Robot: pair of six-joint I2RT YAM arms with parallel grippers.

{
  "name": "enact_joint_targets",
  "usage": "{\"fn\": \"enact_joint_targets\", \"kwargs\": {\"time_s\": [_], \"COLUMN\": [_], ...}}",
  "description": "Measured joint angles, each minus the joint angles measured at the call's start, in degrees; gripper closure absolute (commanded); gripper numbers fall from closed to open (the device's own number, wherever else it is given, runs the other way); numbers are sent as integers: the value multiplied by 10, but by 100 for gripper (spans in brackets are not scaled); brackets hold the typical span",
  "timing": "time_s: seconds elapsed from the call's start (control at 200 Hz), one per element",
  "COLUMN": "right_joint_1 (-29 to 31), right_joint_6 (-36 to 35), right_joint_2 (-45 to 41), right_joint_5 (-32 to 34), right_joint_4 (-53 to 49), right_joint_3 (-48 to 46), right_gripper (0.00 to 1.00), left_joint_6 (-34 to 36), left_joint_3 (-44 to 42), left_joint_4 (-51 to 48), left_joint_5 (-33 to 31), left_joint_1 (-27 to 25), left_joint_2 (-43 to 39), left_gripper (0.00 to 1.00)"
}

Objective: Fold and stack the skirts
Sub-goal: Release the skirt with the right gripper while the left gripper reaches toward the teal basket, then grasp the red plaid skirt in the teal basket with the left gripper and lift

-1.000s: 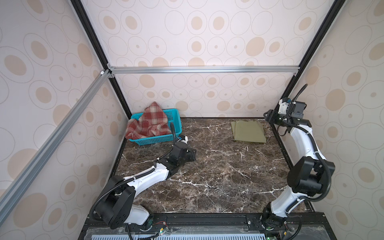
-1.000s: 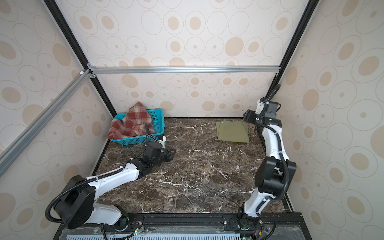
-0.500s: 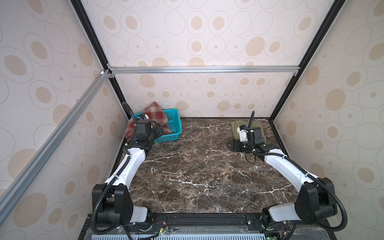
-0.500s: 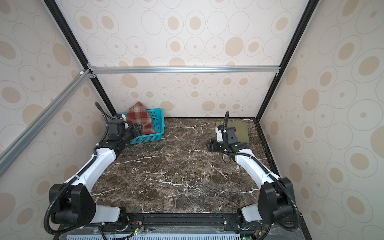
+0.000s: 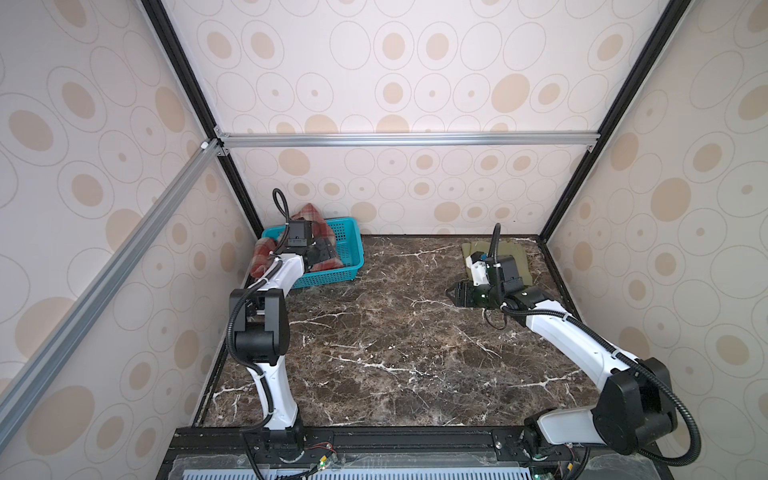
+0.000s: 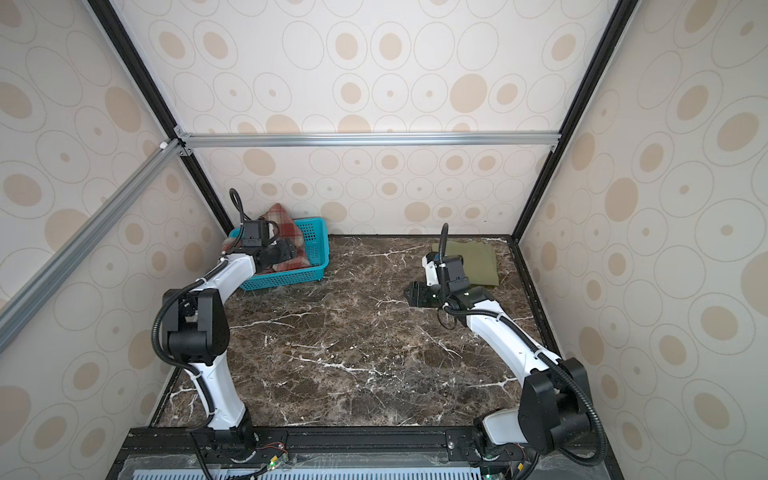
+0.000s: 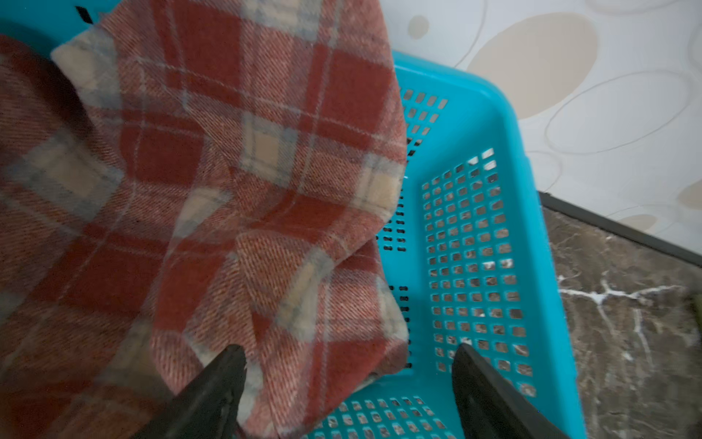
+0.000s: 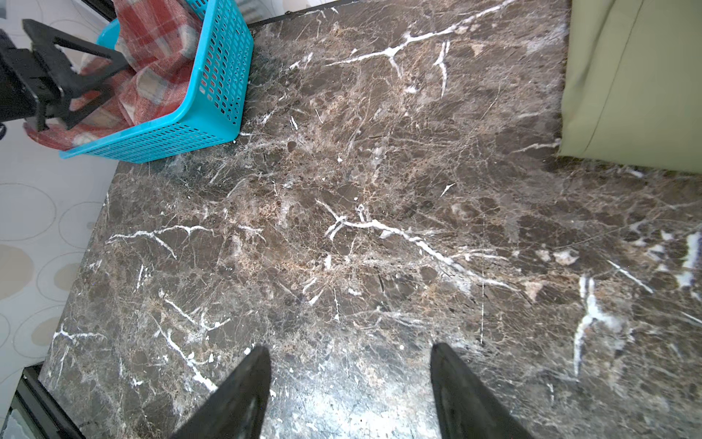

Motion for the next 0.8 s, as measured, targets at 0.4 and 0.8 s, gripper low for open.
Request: {"fn": "enact_joint_targets", "kwargs": {"time_s": [0.4, 0.8], "right_joint_1": [0, 0], "right_joint_6": [-16, -22], "right_joint_2": [38, 59], "right_joint_5": [-15, -15], "right_joint_4": [-3, 0], "right_joint_3": [30, 34], "right_gripper": [31, 31], "left_joint_6": [49, 68], "left_joint_3": [74, 116], "left_joint_4": [-39, -54], "left_joint_5": [-67, -87], "left_joint_1": [0, 0], "left_joint_2": [88, 141], "left_gripper": [26, 100]}}
